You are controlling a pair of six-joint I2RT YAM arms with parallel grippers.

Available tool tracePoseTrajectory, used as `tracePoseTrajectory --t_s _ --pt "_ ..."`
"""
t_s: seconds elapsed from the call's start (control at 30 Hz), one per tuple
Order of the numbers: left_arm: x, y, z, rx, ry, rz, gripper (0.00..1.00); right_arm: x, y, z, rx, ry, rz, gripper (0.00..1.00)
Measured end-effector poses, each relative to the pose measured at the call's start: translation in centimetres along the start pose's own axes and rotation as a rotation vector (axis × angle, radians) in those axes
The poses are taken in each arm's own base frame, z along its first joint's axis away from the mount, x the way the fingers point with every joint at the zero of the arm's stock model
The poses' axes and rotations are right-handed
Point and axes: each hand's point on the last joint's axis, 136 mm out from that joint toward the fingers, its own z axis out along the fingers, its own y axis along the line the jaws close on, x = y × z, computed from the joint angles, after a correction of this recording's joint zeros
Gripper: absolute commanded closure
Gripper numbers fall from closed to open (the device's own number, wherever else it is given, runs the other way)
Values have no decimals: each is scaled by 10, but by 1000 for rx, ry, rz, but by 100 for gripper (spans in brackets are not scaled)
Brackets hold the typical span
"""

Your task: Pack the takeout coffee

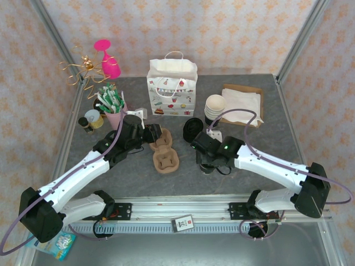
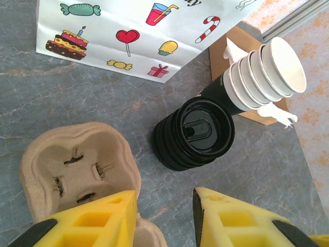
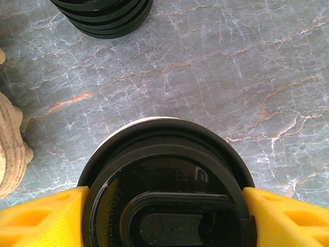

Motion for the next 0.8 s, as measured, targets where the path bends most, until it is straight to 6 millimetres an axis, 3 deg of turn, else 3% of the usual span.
tracePoseTrajectory --t_s 0.8 --pt "0 1 1 -6 1 0 63 4 1 14 27 0 -19 26"
